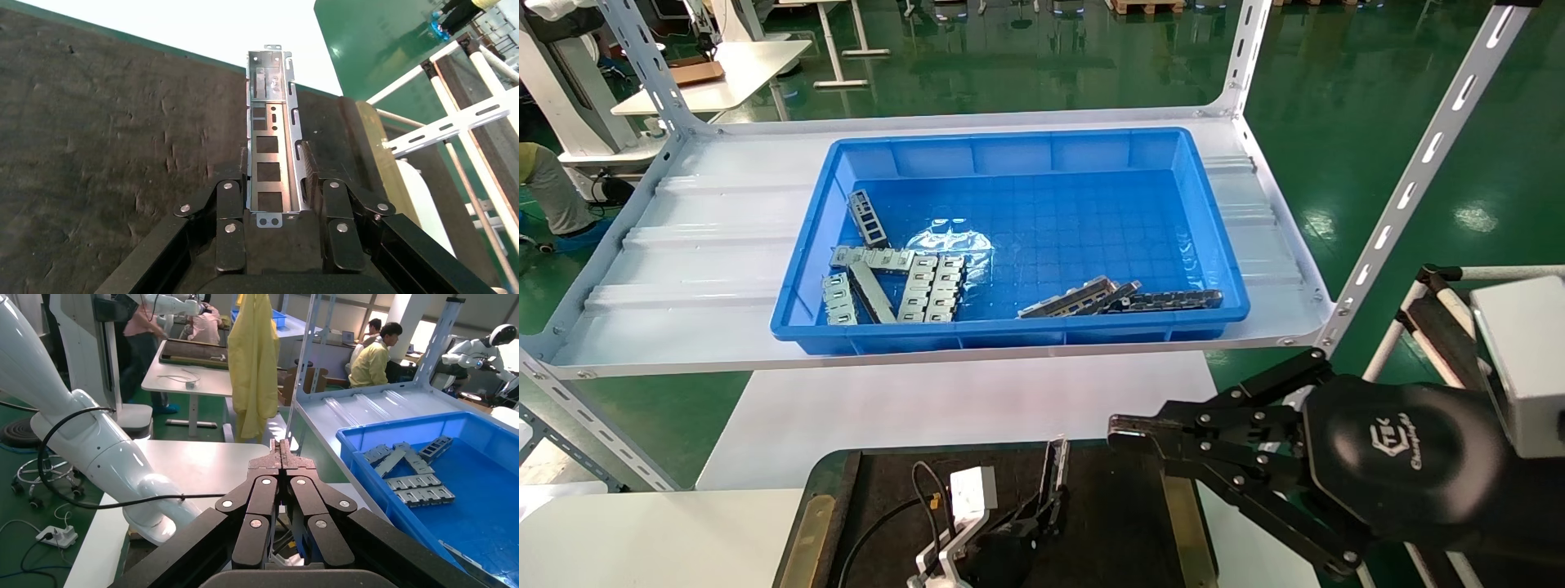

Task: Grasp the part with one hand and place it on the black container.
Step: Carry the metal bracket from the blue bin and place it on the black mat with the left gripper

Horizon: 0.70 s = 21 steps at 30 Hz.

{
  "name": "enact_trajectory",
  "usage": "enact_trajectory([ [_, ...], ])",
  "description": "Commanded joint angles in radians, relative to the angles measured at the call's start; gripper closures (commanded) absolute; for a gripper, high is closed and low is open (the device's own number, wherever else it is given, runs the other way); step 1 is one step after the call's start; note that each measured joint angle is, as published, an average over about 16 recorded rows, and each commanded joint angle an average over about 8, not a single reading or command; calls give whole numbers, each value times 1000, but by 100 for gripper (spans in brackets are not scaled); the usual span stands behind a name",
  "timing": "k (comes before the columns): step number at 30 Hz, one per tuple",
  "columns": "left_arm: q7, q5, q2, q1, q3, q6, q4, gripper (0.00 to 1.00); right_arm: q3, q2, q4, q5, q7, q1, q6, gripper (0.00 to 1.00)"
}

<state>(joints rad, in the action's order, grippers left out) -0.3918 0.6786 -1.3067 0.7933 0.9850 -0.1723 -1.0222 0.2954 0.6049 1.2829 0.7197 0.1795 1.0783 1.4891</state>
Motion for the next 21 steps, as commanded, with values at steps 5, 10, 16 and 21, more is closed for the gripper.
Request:
enact_trajectory([
  [5,-1,29,-19,-15,-24,-1,24,100,0,0,0,0,0,0,0,100],
  [10,-5,45,-27,-22,-34,-2,37,100,1,0,0,0,0,0,0,100],
  [16,-13,58,-32,-25,-38,-2,51,93,1,0,0,-1,0,0,0,93],
  [21,-22,65,-34,-26,-35,-2,60,46,1,0,0,-1,-1,0,-1,34],
])
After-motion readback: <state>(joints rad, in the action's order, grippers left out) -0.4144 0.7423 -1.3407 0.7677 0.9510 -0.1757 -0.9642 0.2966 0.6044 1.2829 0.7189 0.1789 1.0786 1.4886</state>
